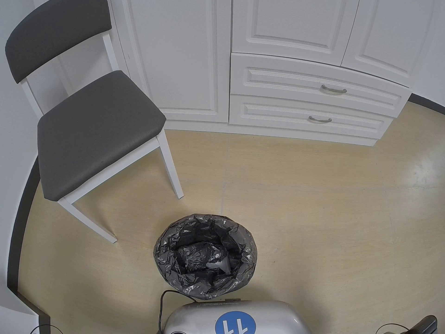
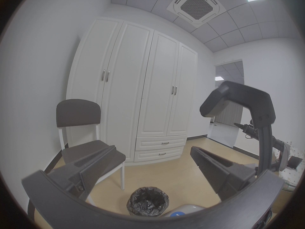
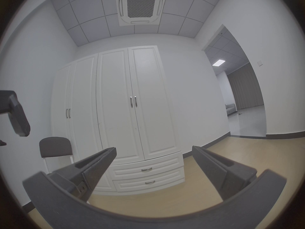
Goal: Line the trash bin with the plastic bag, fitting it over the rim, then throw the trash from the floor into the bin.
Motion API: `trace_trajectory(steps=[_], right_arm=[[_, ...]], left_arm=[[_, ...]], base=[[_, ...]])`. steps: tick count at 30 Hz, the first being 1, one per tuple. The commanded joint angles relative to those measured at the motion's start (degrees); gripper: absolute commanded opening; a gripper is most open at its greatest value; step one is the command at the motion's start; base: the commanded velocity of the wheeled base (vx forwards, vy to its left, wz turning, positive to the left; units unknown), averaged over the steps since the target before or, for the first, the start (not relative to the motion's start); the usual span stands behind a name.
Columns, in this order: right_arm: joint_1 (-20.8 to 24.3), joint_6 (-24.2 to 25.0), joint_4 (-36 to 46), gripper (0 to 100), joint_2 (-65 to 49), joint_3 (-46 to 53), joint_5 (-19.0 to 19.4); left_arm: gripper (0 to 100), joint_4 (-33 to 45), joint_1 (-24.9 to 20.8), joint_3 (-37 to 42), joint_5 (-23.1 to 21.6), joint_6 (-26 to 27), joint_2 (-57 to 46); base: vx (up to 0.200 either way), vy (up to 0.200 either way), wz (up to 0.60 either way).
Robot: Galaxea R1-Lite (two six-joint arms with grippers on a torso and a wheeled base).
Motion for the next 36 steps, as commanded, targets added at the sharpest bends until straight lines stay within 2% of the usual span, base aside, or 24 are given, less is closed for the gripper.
trace_trajectory(steps=[1,2,4,5,8,10,14,15,18,21,23,24,26,36], right_arm=[[-0.2,-0.2,0.1,100,-1.4,1.8,2.1],[-0.2,-0.4,0.0,100,-1.4,2.7,3.3],[-0.2,-0.6,-0.3,100,-1.4,4.1,3.4],[-0.2,-0.6,-0.7,100,-1.4,5.1,3.3],[-0.2,-1.0,-0.8,100,-1.4,7.6,2.8],[-0.2,-1.1,-1.0,100,-1.4,9.8,2.8],[-0.2,-2.2,-2.2,100,-1.4,15.5,2.9],[-0.2,-3.1,-2.8,100,-1.4,17.0,2.8],[-0.2,-5.9,-6.2,100,-1.4,20.6,2.9],[-0.2,-6.7,-9.2,100,-1.4,23.4,3.5],[-0.2,-6.8,-9.2,100,-1.4,24.3,3.5],[-0.2,-6.7,-9.1,100,-1.4,24.9,3.5],[-0.2,-6.7,-9.2,100,-1.4,25.8,3.5],[-0.2,-6.8,-9.3,100,-1.4,29.8,4.5]], left_arm=[[100,0.8,-0.3,3.9,0.1,0.3,-4.9],[100,1.5,0.4,7.1,0.4,0.4,-6.9],[100,1.3,1.0,11.3,1.5,1.7,-8.3],[100,0.9,1.0,13.5,4.1,3.9,-8.3],[100,-2.9,1.0,21.2,17.9,8.3,-8.3],[100,-10.1,1.0,29.4,24.6,9.2,-8.3],[100,-27.7,1.0,44.7,31.5,9.2,-8.3],[100,-29.5,1.1,46.8,32.5,9.5,-8.3],[100,-23.5,1.1,46.6,33.0,8.7,-8.3],[100,-18.3,1.1,46.3,31.9,7.7,-8.3],[100,-18.0,1.1,46.8,29.8,6.2,-8.3],[100,-17.3,1.1,46.8,27.8,6.6,-8.3],[100,-17.2,1.1,46.8,26.9,7.8,-8.3],[100,-17.2,1.1,46.8,26.8,8.5,-8.3]], base=[[0.0,0.0,0.0],[0.0,0.0,0.0],[0.0,0.0,0.0],[0.0,0.0,0.0],[0.0,0.0,0.0],[0.0,0.0,0.0],[0.0,0.0,0.0],[0.0,0.0,0.0],[0.0,0.0,0.0],[0.0,0.0,0.0],[0.0,0.0,0.0],[0.0,0.0,0.0],[0.0,0.0,0.0],[0.0,0.0,0.0]])
